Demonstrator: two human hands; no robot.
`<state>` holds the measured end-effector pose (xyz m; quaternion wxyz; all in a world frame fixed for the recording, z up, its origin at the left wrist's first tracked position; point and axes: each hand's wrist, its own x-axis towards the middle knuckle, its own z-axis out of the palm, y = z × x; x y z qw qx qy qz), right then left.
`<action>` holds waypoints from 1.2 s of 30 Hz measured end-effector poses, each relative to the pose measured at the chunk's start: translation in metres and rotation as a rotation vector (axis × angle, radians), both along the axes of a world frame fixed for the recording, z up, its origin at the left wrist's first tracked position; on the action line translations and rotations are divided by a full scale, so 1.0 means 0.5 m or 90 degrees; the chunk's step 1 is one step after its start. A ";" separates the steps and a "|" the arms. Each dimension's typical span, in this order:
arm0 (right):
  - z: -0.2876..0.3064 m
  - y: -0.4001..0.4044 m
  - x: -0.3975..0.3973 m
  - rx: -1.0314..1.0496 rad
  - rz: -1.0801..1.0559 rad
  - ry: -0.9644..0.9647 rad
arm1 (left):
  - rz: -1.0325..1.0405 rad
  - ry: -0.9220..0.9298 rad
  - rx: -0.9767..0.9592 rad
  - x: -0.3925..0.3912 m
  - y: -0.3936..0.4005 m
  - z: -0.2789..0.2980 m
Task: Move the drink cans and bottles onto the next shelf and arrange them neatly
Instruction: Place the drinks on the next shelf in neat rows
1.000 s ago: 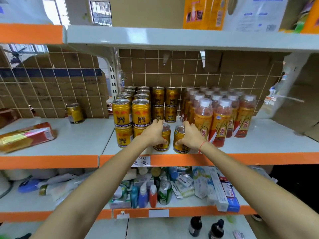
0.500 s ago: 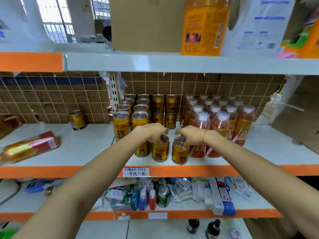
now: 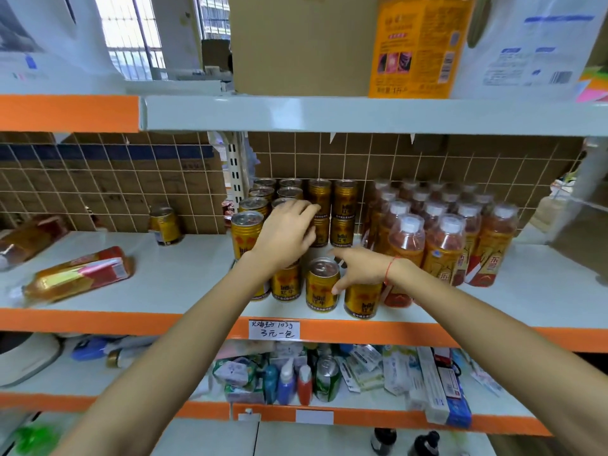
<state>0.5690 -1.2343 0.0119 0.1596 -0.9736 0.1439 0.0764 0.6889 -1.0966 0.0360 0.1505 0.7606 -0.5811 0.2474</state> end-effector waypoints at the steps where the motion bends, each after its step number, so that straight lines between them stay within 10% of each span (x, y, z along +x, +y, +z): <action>1: -0.004 0.003 0.004 0.008 0.005 -0.005 | 0.036 0.003 0.024 0.008 0.002 -0.004; 36: -0.056 -0.145 0.248 0.224 -0.239 -0.138 | 0.100 -0.005 0.036 0.058 0.007 -0.044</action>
